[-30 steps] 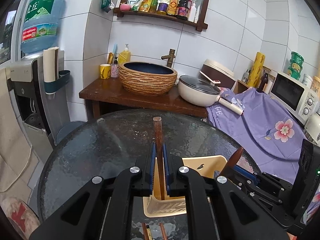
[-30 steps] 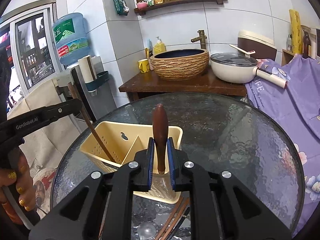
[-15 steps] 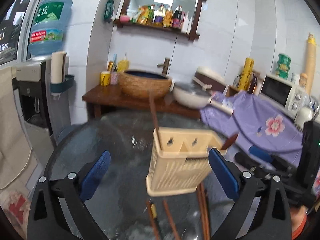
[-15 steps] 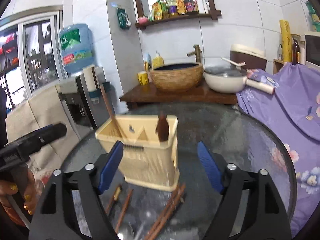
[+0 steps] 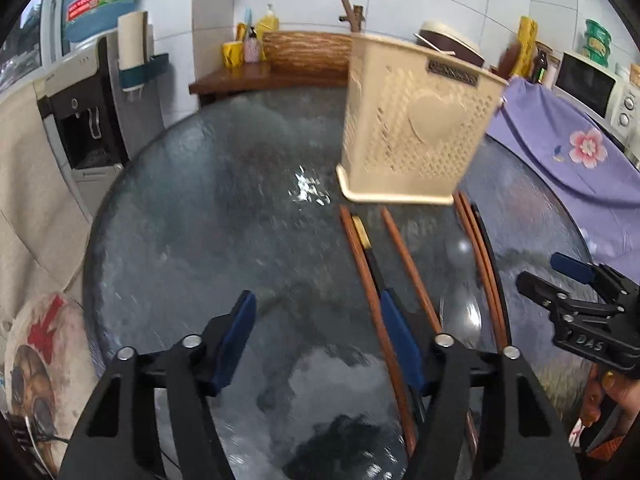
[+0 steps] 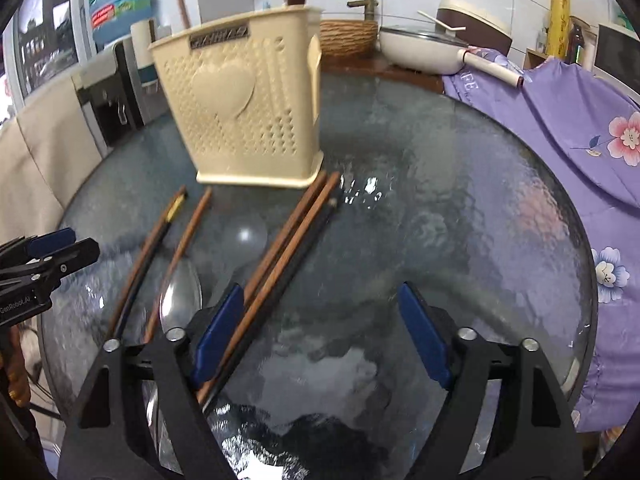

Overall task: Organize utensils
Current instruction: 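Grasp a brown chopstick with the left gripper while the right grasps a black chopstick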

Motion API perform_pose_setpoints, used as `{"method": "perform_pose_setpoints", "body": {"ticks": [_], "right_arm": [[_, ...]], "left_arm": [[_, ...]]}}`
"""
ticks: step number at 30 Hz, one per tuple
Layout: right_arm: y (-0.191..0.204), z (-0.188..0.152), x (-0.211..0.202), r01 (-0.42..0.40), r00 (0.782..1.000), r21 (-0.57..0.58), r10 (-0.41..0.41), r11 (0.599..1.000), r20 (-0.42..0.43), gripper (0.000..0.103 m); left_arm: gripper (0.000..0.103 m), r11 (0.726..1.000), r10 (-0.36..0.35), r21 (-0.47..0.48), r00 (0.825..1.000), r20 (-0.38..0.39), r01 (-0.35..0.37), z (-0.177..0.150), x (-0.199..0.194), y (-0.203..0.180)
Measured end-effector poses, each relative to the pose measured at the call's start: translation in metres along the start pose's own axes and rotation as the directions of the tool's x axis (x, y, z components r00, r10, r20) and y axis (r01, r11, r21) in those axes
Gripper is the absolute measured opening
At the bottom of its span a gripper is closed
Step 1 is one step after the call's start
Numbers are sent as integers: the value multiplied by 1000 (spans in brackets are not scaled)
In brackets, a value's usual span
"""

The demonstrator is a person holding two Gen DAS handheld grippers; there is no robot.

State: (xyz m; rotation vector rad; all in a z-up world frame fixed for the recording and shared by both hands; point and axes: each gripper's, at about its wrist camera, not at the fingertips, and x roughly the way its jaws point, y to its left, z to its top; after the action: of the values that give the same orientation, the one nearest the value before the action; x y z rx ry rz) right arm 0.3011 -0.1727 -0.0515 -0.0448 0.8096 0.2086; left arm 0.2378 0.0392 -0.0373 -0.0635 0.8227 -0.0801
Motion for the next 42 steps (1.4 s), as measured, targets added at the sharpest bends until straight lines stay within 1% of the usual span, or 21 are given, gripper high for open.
{"method": "perform_pose_setpoints", "body": {"ticks": [1,4,7,10,14,18,24,28,29,33,35,36,38,39,41,42], "right_arm": [[1,-2,2,-2,1000,-1,2,1000,-7,72],[4,-4,7,-3,1000,-2,3,1000,-27,62],[7,-7,11,-1,999,-7,1,1000,-39,61],[8,-7,15,-4,999,0,4,1000,-52,59],[8,-7,17,-11,998,7,12,1000,-57,59],[6,-5,19,-2,998,1,2,1000,-66,58],[-5,-3,19,16,997,19,-14,1000,-79,56],[-10,1,19,16,996,32,-13,999,-90,48],[-10,2,19,15,996,35,-12,999,-90,48],[-9,11,23,12,996,44,-8,999,-93,47],[-10,17,25,-4,996,68,11,998,-90,47],[-11,19,25,-3,996,70,9,998,-87,47],[-10,26,29,9,996,66,-4,998,-84,47],[-11,28,31,14,996,66,-8,998,-86,46],[-13,33,38,27,996,74,-20,997,-88,38],[-15,36,42,28,996,82,-21,996,-92,37]], "left_arm": [[57,1000,-16,1,1000,-14,16,-3,2,-3],[54,999,-34,17,999,-34,35,-8,7,-10],[51,998,-49,25,998,-45,50,-12,11,-17],[47,998,-44,34,998,-55,46,-14,14,-20],[44,999,-45,27,996,-73,47,-17,20,-20],[40,999,-41,19,996,-75,42,-18,21,-17],[39,999,-36,7,996,-77,37,-18,20,-11],[39,1000,-28,4,996,-82,28,-16,20,-9],[39,1000,-26,3,996,-82,26,-15,20,-9],[39,1000,-18,14,997,-81,19,-6,25,-12],[39,999,-38,-7,995,-88,38,0,29,-10],[39,999,-47,-12,995,-87,46,4,31,-10],[39,999,-40,-8,996,-84,39,10,35,-11],[39,999,-36,-6,996,-83,35,12,37,-11],[39,1000,-30,-4,996,-82,29,18,42,-12],[39,1000,-25,-3,996,-84,25,20,44,-12]]}}
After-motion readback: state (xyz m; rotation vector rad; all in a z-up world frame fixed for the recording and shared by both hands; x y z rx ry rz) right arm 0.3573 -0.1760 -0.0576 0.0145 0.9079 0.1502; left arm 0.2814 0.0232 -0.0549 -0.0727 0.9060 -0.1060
